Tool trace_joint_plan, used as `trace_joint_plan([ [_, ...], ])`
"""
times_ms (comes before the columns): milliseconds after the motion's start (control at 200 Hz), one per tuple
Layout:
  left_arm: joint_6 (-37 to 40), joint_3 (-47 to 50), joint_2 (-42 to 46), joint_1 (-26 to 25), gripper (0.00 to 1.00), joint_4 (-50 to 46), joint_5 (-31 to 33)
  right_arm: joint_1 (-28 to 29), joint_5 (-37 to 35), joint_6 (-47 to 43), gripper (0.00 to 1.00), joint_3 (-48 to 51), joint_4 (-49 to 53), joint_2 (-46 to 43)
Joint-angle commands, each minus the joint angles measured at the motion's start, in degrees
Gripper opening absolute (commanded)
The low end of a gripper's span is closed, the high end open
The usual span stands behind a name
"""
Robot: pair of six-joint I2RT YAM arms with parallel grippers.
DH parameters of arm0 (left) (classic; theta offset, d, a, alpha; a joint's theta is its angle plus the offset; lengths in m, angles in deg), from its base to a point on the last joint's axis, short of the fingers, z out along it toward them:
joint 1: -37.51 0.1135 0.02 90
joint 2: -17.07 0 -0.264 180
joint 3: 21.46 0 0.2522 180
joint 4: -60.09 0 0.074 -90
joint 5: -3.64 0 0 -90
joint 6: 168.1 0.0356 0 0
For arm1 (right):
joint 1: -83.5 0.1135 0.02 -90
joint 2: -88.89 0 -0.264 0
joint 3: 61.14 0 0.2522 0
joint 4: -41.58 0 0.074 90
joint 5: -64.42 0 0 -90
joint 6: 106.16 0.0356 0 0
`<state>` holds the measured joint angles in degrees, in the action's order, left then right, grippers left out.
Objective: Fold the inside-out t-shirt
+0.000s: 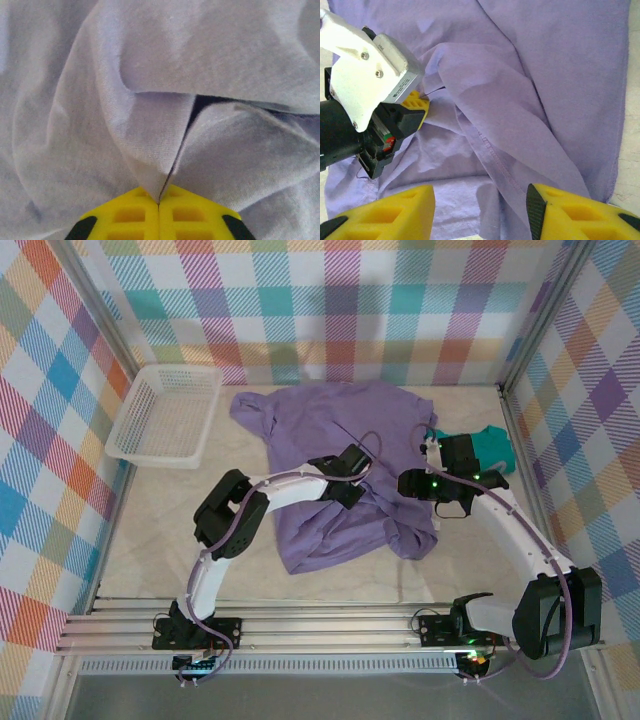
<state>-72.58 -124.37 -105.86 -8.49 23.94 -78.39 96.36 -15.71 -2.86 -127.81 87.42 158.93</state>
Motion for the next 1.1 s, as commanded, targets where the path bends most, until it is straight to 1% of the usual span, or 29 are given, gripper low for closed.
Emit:
trace_joint_plan([
  [0, -1.9, -0.6, 6.2, 0.9, 0.0, -1.5, -2.9, 0.1, 5.0, -0.7, 0.53, 0.9, -0.5, -0.7],
  [85, -4.8, 1.5, 11.5, 2.0, 0.0, -1.7, -6.6, 1.6, 11.3, -2.0, 0.53, 3.4, -3.1, -3.4],
  [130, -6.4, 3.0, 14.2, 2.9, 0.0, -2.0, -9.2, 4.2, 13.5, -2.1, 0.54, 5.9, -6.2, -5.6],
  [185, -8.1, 4.7, 17.5, 3.9, 0.0, -2.4, -12.7, 8.4, 13.7, -1.8, 0.54, 9.7, -10.5, -7.4],
  [260, -9.7, 7.0, 21.9, 5.2, 0.0, -2.5, -16.1, 15.3, 10.6, -1.1, 0.54, 13.9, -18.0, -6.8],
  [305, -10.4, 7.6, 24.0, 5.8, 0.0, -3.1, -17.2, 19.3, 8.2, -1.5, 0.54, 15.2, -22.7, -4.8],
  [365, -11.1, 7.5, 26.3, 6.6, 0.0, -4.6, -18.0, 24.2, 3.3, -2.4, 0.53, 16.8, -30.6, -1.4],
  [465, -11.7, 6.8, 29.7, 7.6, 0.0, -7.0, -18.8, 28.7, -1.0, -3.8, 0.5, 18.3, -43.9, 6.2],
  [560, -11.3, 6.3, 32.3, 8.1, 0.0, -8.8, -18.8, 29.1, -6.9, -4.7, 0.47, 19.1, -54.8, 13.9],
  [685, -11.5, 5.1, 34.2, 8.1, 0.0, -10.8, -20.9, 29.5, -14.4, -8.5, 0.44, 16.1, -59.0, 20.9],
  [740, -11.3, 4.4, 34.8, 8.1, 0.0, -11.6, -22.1, 29.4, -18.0, -10.4, 0.44, 15.1, -59.6, 22.5],
  [790, -10.9, 3.9, 35.3, 8.1, 0.0, -12.5, -21.8, 29.2, -20.9, -12.7, 0.44, 14.6, -60.0, 23.6],
  [880, -11.1, 3.2, 36.3, 8.1, 0.0, -13.1, -22.3, 29.2, -27.2, -16.5, 0.44, 12.4, -57.6, 26.1],
  [955, -12.4, 2.1, 36.5, 8.2, 0.0, -12.5, -25.2, 29.5, -28.7, -18.5, 0.44, 11.6, -58.2, 27.8],
  [975, -12.8, 1.7, 36.5, 8.1, 0.0, -12.3, -25.9, 29.6, -28.8, -20.6, 0.44, 11.3, -58.4, 28.2],
  [1095, -14.7, -0.3, 36.1, 8.2, 0.0, -11.1, -29.2, 30.8, -30.1, -23.4, 0.45, 9.3, -58.6, 30.8],
])
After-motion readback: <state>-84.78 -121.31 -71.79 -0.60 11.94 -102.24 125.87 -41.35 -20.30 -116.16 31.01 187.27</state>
